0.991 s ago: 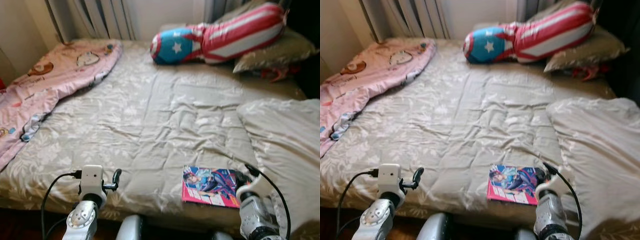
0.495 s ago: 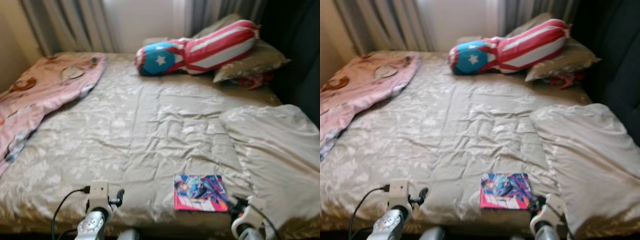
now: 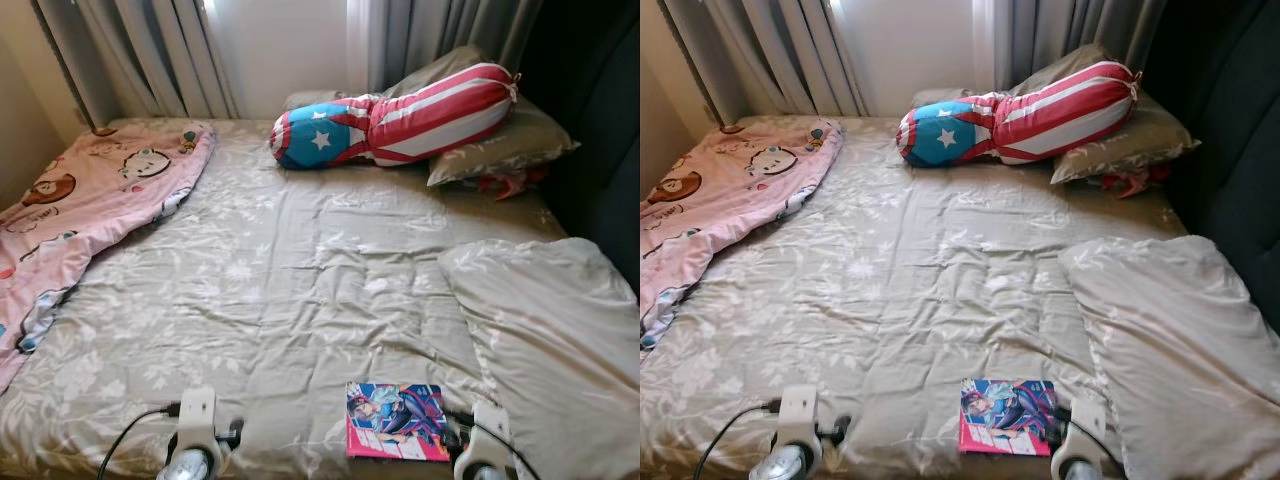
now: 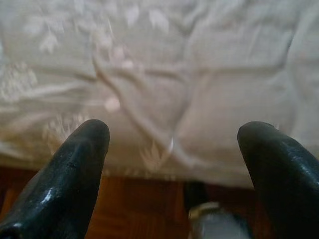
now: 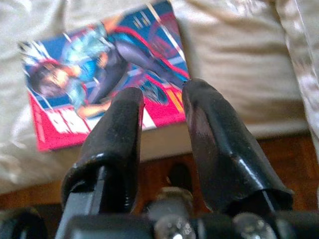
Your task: Clean up the room
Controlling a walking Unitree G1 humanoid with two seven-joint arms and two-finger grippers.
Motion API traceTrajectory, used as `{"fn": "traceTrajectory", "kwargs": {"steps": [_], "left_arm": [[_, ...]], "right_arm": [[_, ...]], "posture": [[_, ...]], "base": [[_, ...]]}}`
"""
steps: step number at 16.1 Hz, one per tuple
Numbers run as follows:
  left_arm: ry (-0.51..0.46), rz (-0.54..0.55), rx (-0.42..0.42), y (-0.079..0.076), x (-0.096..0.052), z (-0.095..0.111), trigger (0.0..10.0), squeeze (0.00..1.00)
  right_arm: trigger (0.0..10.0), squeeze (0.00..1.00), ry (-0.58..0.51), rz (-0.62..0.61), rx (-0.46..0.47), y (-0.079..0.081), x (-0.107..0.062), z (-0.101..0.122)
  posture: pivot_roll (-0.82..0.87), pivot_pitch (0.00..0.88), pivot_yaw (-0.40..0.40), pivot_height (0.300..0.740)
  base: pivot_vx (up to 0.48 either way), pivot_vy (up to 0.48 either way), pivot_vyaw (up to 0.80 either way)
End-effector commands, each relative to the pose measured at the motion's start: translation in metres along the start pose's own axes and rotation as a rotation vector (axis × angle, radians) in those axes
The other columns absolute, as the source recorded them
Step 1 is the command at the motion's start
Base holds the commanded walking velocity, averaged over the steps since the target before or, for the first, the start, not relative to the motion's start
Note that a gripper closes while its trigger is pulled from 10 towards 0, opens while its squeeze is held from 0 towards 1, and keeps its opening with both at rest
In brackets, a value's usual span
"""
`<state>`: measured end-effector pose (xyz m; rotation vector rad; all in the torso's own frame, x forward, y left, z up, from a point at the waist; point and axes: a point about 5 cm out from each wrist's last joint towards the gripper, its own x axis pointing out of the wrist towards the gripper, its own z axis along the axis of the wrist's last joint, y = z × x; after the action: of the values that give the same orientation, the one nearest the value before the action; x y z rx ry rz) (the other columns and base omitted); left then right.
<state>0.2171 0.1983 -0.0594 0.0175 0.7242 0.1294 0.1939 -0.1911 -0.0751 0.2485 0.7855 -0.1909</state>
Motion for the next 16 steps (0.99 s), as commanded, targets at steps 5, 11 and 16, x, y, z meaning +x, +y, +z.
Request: {"fn": "traceTrajectory", "kwargs": {"steps": [5, 11, 16], "left_arm": [[0.153, 0.051, -0.033, 0.009, -0.012, -0.039, 10.0, 0.0], [0.184, 0.079, -0.059, 0.014, -0.016, -0.049, 10.0, 0.0], [0.193, 0.072, -0.03, 0.018, -0.017, -0.052, 10.0, 0.0]], "right_arm": [[10.0, 0.0, 0.084, 0.003, -0.13, -0.006, -0.006, -0.019], [10.0, 0.0, 0.07, -0.019, -0.145, -0.007, -0.008, -0.023], [10.0, 0.0, 0.118, -0.012, -0.098, -0.007, -0.011, -0.034]], "posture": [[-0.11, 0.0, -0.016, 0.74], [-0.12, 0.0, 0.018, 0.74], [-0.13, 0.0, 0.025, 0.74]], "base": [[0.0, 0.0, 0.0], [0.0, 0.0, 0.62], [0.0, 0.0, 0.48]]}}
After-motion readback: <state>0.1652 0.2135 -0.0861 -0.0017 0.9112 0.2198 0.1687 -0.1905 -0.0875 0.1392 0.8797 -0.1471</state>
